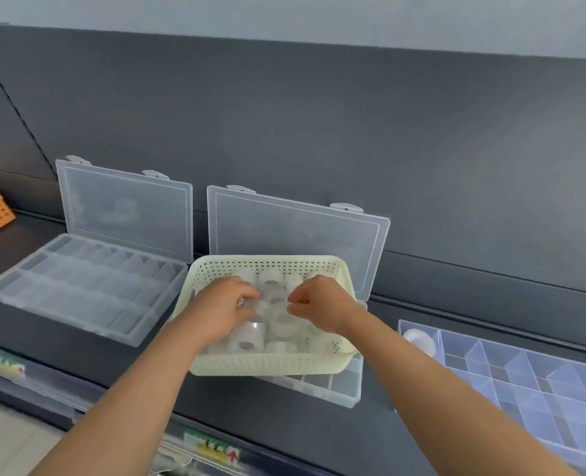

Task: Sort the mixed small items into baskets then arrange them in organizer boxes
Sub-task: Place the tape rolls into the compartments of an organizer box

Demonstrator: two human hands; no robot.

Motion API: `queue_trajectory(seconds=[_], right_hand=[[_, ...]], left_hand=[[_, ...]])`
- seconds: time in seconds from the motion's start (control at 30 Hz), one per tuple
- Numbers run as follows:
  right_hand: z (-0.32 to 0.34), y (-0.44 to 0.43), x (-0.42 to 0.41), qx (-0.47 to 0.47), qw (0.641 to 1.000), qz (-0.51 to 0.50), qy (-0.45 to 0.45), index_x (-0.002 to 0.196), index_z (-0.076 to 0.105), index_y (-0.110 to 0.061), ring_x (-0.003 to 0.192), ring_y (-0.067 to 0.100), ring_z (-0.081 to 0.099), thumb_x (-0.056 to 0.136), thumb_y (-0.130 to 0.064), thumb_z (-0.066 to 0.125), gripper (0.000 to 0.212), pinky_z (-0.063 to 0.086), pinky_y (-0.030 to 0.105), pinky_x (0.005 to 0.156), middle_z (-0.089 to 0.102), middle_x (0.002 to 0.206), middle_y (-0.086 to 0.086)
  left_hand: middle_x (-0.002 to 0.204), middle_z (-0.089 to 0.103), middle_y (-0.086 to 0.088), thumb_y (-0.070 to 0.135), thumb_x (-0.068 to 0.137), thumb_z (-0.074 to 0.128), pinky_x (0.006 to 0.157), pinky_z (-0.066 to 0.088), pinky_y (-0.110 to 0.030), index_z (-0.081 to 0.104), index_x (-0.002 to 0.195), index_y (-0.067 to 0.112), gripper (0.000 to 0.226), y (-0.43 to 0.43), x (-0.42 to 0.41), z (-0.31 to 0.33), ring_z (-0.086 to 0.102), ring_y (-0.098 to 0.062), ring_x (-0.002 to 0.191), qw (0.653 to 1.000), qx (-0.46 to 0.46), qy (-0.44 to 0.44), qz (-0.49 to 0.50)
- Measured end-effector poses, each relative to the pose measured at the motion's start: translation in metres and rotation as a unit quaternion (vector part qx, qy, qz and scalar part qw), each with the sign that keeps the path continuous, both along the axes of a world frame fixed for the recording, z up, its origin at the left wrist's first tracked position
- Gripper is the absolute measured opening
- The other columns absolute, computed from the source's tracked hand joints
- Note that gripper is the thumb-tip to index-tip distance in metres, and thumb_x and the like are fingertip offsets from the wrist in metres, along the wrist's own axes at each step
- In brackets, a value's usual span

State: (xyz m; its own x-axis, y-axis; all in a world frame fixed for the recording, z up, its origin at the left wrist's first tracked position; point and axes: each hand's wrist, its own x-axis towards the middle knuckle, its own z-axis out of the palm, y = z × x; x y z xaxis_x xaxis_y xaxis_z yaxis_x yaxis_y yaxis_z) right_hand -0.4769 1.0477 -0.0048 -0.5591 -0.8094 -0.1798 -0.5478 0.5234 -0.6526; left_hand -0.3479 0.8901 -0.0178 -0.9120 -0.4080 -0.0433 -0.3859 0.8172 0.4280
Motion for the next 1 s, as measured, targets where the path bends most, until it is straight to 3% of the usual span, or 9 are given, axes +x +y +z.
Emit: queue_trajectory(seconds=[0.07,0.13,0.23,0.37,0.53,0.7,0.8,0.9,1.0], right_hand=[[-0.002,-0.003,0.001,0.006,1.000,-0.026,-0.002,0.054,0.052,-0.004,0.048,0.013,0.037,0.081,-0.005,0.060,0.028,0.039,0.031,0.049,0.046,0.053,0.008],[-0.003,-0.002,0.003,0.003,0.999,-0.045,-0.001,0.078,0.072,-0.003,0.059,0.015,0.055,0.081,-0.006,0.062,0.011,0.052,0.034,0.059,0.069,0.077,0.009],[0.004,0.010,0.004,-0.033,0.996,-0.079,0.000,0.095,0.073,-0.011,0.065,0.010,0.061,0.084,-0.009,0.061,0.016,0.055,0.026,0.063,0.071,0.088,-0.001],[0.024,0.052,-0.004,-0.119,0.980,-0.156,0.012,0.095,0.074,-0.014,0.061,0.003,0.063,0.084,-0.012,0.066,0.014,0.055,0.019,0.066,0.072,0.084,-0.006],[0.043,0.138,-0.033,-0.172,0.945,-0.277,0.002,0.085,0.074,-0.018,0.056,0.009,0.065,0.083,-0.008,0.067,0.012,0.051,0.014,0.053,0.072,0.073,-0.004],[0.038,0.225,-0.066,-0.159,0.914,-0.374,-0.003,0.086,0.073,-0.014,0.051,0.006,0.064,0.084,-0.009,0.068,0.008,0.049,0.013,0.050,0.071,0.072,-0.003],[0.028,0.263,-0.081,-0.136,0.911,-0.389,0.001,0.089,0.073,-0.012,0.060,0.014,0.068,0.084,-0.009,0.067,0.008,0.051,0.015,0.049,0.072,0.076,0.000],[0.017,0.285,-0.094,-0.125,0.916,-0.380,0.006,0.091,0.074,-0.010,0.063,0.017,0.068,0.084,-0.009,0.068,0.009,0.047,0.011,0.047,0.072,0.079,0.003],[0.009,0.297,-0.104,-0.126,0.921,-0.368,0.000,0.092,0.073,-0.010,0.061,0.014,0.067,0.084,-0.009,0.067,0.009,0.046,0.010,0.047,0.071,0.080,0.003]], left_hand=[[0.089,0.047,0.022,0.027,0.085,0.068,0.086,0.043,-0.026,0.066,0.116,0.029,0.031,-0.007,0.000,-0.001,0.049,-0.005,0.089,1.000,0.006,0.006,-0.018],[0.092,0.050,0.022,0.027,0.085,0.068,0.087,0.045,-0.028,0.067,0.114,0.029,0.029,-0.011,0.002,-0.002,0.051,-0.004,0.089,0.999,0.019,0.020,-0.024],[0.101,0.056,0.017,0.022,0.086,0.067,0.082,0.047,-0.027,0.067,0.112,0.027,0.026,-0.009,0.005,0.002,0.054,-0.001,0.087,0.996,0.048,0.068,-0.024],[0.100,0.062,0.014,0.020,0.086,0.066,0.073,0.042,-0.008,0.067,0.110,0.026,0.024,0.016,-0.003,0.021,0.058,0.000,0.085,0.977,0.101,0.185,-0.021],[0.095,0.066,0.016,0.027,0.088,0.064,0.071,0.048,-0.013,0.067,0.107,0.029,0.019,0.088,-0.038,0.042,0.061,-0.001,0.084,0.942,0.193,0.273,-0.039],[0.092,0.067,0.009,0.022,0.089,0.065,0.078,0.054,-0.030,0.066,0.109,0.018,0.021,0.174,-0.101,0.021,0.063,-0.008,0.082,0.941,0.254,0.204,-0.089],[0.096,0.068,0.006,0.025,0.091,0.061,0.077,0.050,-0.022,0.066,0.105,0.017,0.018,0.210,-0.136,0.003,0.062,-0.009,0.083,0.964,0.193,0.145,-0.112],[0.093,0.070,0.002,0.025,0.094,0.057,0.064,0.040,-0.011,0.069,0.103,0.015,0.019,0.232,-0.159,-0.009,0.059,-0.007,0.074,0.977,0.128,0.108,-0.134],[0.090,0.070,-0.004,0.025,0.094,0.055,0.065,0.045,-0.023,0.072,0.098,0.011,0.022,0.243,-0.174,-0.017,0.060,-0.017,0.074,0.985,0.059,0.057,-0.154]])
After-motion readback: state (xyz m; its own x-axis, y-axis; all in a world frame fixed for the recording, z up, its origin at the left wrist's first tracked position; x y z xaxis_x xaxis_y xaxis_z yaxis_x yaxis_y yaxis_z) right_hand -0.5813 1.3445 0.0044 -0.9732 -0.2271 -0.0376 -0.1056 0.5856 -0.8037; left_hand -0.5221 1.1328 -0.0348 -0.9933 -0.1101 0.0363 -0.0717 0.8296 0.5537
